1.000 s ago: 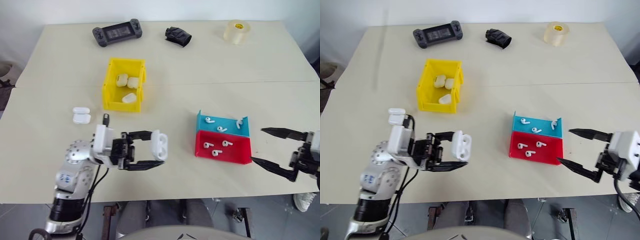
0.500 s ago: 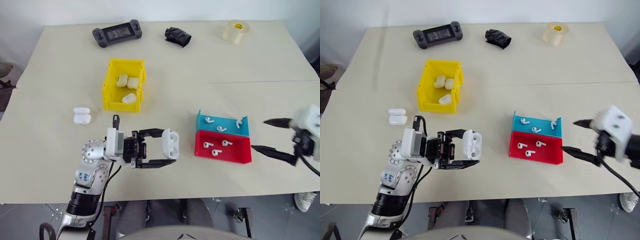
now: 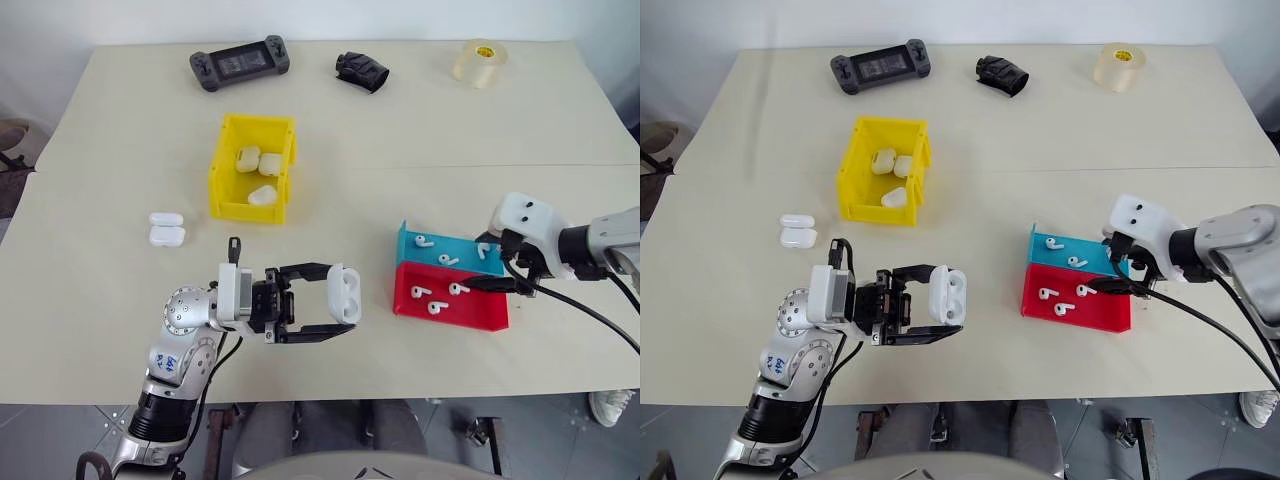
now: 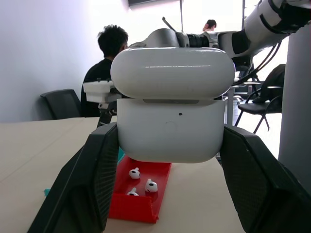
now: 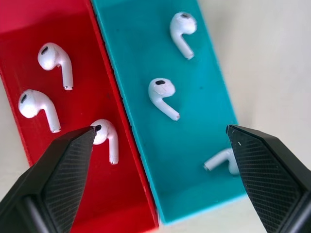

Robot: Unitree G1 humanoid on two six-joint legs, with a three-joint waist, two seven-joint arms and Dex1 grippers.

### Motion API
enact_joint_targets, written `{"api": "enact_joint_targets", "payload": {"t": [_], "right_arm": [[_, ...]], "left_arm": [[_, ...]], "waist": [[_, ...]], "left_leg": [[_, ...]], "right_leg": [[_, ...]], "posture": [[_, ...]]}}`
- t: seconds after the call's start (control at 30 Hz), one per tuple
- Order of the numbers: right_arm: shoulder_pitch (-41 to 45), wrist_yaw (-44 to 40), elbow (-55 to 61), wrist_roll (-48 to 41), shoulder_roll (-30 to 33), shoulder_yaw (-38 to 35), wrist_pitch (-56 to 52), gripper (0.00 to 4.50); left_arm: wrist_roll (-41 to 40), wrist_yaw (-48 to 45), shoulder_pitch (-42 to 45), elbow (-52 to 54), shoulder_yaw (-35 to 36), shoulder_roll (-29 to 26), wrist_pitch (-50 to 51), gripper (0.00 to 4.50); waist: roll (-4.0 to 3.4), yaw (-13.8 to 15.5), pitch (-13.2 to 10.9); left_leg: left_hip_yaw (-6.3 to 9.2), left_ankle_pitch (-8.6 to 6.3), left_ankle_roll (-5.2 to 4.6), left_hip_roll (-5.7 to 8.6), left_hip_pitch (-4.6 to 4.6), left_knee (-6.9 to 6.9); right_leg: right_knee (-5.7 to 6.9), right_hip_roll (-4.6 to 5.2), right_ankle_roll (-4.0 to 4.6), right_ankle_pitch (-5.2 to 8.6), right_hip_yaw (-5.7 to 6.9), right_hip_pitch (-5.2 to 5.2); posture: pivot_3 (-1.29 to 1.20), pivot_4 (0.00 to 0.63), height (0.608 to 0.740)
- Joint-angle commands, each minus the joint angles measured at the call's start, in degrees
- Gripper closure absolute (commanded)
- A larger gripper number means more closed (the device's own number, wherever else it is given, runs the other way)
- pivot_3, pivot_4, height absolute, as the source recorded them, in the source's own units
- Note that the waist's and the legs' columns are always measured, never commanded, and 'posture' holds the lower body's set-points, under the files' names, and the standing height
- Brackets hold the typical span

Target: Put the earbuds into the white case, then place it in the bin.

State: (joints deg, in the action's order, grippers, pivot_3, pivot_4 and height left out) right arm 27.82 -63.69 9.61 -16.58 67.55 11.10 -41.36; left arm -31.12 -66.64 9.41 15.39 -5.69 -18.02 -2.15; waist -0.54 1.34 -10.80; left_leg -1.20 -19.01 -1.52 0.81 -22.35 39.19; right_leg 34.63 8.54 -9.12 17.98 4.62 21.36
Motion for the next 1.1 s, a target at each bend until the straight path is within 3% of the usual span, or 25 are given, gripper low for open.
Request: {"api": "enact_joint_targets", "payload": {"t": [0.03,0.2,0.47,0.57,0.7,1.1], "right_arm": [[1.78,-1.79,-1.22,2.33,-0.33,0.52,1.65,0.86],[1.49,-3.15,-1.75,4.05,-0.95,1.43,2.89,2.48],[1.48,-4.46,-2.17,5.52,-2.09,1.41,3.63,2.48],[1.62,-5.47,-2.51,5.78,-2.36,1.5,4.05,3.01],[1.63,-6.12,-2.86,6.49,-2.68,1.4,4.77,4.35],[2.96,-9.61,-5.95,8.4,-3.39,1.95,9.64,4.46]], "left_arm": [[-0.08,1.46,-0.58,3.13,-0.21,-0.39,-0.76,1.75],[-0.31,2.2,-0.92,3.69,-0.22,-0.84,-0.72,1.75],[-0.45,2.72,-0.62,3.64,-0.13,-1.05,-0.73,1.75],[-0.51,2.94,-0.44,3.66,-0.1,-1.01,-0.57,1.75],[-0.44,3.09,-0.54,3.72,0.07,-1.17,-0.61,1.75],[-0.33,3.83,-0.81,4.02,0.2,-1.43,-0.66,1.75]], "waist": [[0.0,0.05,0.0],[0.0,0.01,0.0],[0.0,0.02,0.0],[0.0,0.01,0.0],[0.0,-0.02,0.0],[0.0,-0.01,0.0]], "left_leg": [[0.0,0.0,0.0,0.02,0.0,0.0],[-0.01,0.0,0.0,0.01,0.0,0.0],[-0.06,0.0,0.0,0.0,0.01,0.0],[-0.06,0.0,0.0,0.01,0.01,0.0],[-0.08,0.0,0.0,0.0,0.02,0.0],[-0.09,0.0,0.0,0.0,0.03,0.01]], "right_leg": [[0.0,0.01,-0.01,0.0,0.0,0.0],[0.02,0.01,-0.03,-0.02,0.0,0.01],[0.04,0.0,-0.03,-0.02,-0.01,0.02],[0.04,0.01,-0.03,-0.02,-0.01,0.02],[0.07,0.0,-0.03,-0.02,-0.01,0.04],[0.08,0.0,-0.03,-0.02,-0.03,0.04]], "posture": [[0.0,0.15,0.74],[0.0,0.15,0.74],[0.0,0.15,0.74],[0.0,0.15,0.74],[0.0,0.15,0.74],[0.0,0.15,0.74]]}}
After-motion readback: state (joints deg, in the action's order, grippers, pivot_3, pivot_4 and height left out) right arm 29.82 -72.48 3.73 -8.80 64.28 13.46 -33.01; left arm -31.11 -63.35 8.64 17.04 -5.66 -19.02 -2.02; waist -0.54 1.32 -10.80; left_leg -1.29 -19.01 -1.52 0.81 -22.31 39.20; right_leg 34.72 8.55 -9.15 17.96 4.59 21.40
